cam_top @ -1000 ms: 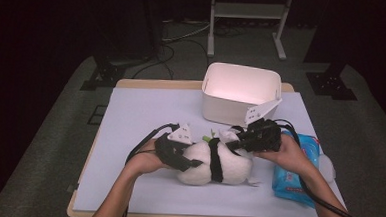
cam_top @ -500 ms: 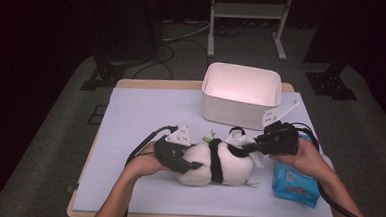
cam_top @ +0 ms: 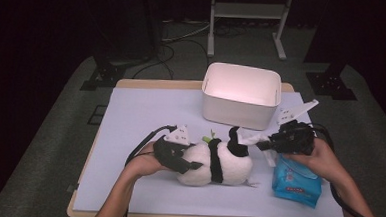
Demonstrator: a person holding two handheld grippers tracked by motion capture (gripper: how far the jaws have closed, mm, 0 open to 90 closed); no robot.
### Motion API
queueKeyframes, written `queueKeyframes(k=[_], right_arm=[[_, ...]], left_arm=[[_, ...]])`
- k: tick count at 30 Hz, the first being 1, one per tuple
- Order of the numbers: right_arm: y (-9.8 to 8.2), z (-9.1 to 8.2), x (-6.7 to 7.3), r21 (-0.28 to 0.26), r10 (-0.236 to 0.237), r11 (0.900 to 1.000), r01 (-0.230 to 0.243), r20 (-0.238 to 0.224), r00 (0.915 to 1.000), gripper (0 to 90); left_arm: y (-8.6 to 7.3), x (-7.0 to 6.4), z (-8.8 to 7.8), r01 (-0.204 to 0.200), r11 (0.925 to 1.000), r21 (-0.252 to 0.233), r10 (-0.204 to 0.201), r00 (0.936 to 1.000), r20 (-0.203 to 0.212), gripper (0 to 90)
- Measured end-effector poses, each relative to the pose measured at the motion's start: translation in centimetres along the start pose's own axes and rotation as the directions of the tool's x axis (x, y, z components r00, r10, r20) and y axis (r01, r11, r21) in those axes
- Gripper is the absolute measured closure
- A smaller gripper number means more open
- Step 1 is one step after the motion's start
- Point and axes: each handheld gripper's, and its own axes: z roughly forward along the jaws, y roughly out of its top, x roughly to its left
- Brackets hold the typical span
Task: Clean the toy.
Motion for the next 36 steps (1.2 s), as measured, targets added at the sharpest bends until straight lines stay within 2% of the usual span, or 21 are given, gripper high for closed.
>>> queueKeyframes(k=[4, 8, 13, 16, 20, 22, 27, 36], right_arm=[[-1.6, -1.6, -0.9, 0.0, 0.041, 0.999, -0.041, 0.036, 0.9985, 80.1], [-3.5, -2.9, -2.1, 0.006, 0.09, 0.996, -0.091, 0.075, 0.9931, 80.1], [-6.0, -3.9, -3.5, 0.011, 0.167, 0.986, -0.169, 0.112, 0.9796, 80.1], [-7.5, -4.0, -4.2, 0.033, 0.2, 0.978, -0.207, 0.142, 0.9694, 79.5], [-9.1, -3.9, -5.0, 0.041, 0.247, 0.966, -0.256, 0.15, 0.9573, 73.8], [-9.4, -3.9, -5.1, 0.041, 0.255, 0.964, -0.263, 0.152, 0.955, 69.4], [-9.6, -4.3, -5.1, 0.033, 0.26, 0.963, -0.268, 0.155, 0.9533, 65.8], [-8.9, -5.7, -4.8, 0.008, 0.244, 0.968, -0.25, 0.187, 0.9516, 59.5]], left_arm=[[0.1, 0.0, 0.0, -0.003, 1.0, 0.005, 0.003, 1.0, 0.002, 37.8], [0.1, 0.0, 0.0, -0.008, 0.9999, 0.01, 0.008, 1.0, 0.003, 37.5], [0.2, 0.0, 0.0, -0.01, 0.9998, 0.016, 0.01, 0.9999, 0.003, 37.1], [0.2, 0.0, 0.0, -0.01, 0.9998, 0.016, 0.01, 0.9999, 0.003, 37.0], [0.2, 0.0, 0.0, -0.011, 0.9998, 0.016, 0.011, 0.9999, 0.003, 36.9], [0.2, 0.0, 0.0, -0.011, 0.9998, 0.017, 0.011, 0.9999, 0.004, 36.7], [0.2, 0.0, 0.0, -0.011, 0.9998, 0.018, 0.011, 0.9999, 0.007, 36.2], [0.3, -0.1, 0.0, -0.019, 0.9994, 0.027, 0.019, 0.9998, 0.008, 35.7]])
